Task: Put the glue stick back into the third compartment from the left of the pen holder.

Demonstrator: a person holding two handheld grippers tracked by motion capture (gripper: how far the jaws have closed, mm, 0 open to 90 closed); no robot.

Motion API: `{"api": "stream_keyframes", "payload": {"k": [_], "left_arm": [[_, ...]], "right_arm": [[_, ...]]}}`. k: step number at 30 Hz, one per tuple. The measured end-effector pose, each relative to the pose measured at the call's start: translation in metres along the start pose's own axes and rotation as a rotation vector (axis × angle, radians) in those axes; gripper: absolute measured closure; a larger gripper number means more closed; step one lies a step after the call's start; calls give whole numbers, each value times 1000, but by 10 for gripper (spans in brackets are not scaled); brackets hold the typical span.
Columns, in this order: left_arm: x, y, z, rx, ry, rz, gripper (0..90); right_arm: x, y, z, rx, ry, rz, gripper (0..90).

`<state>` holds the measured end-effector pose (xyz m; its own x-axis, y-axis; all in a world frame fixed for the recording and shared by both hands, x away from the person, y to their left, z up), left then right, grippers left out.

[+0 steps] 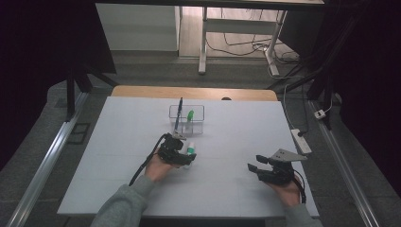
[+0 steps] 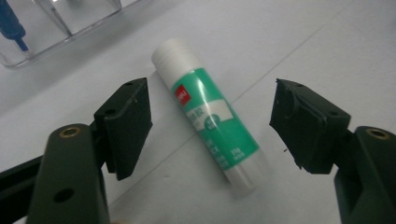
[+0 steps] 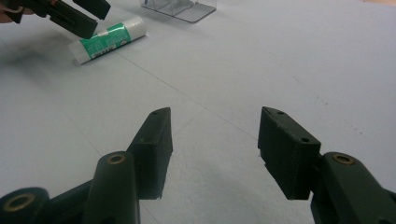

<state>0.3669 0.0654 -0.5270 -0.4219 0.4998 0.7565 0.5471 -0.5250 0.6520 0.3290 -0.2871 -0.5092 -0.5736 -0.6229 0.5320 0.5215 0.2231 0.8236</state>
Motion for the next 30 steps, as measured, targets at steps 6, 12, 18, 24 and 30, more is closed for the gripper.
{"api": "stream_keyframes", "payload": {"k": [6, 12, 18, 24, 30], "left_arm": [[-9, 0, 5, 39, -10, 16, 317], [-11, 0, 0, 33, -8, 40, 339], [-17, 0, -5, 32, 0, 82, 397], [-17, 0, -5, 49, 25, 94, 493], [-16, 0, -3, 61, 54, 104, 644]], "right_arm": [[1, 0, -2, 2, -9, 2, 447], [2, 0, -3, 4, -19, 3, 447], [1, 0, -2, 8, -17, 4, 447], [1, 0, -2, 10, -22, 6, 447], [1, 1, -2, 17, -29, 4, 447]]}}
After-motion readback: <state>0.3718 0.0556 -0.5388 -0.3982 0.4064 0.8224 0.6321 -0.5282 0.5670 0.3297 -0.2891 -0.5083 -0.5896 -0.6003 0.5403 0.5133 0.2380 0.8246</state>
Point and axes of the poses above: each handheld gripper's, and its own axes: x roughly backward along the jaws, y roughly out of its top, z roughly to its left, the point moved 2 cm from there along -x, roughly forward along the jaws, and after that the axes turned 10 degrees about -x, right-handed, at the moved point
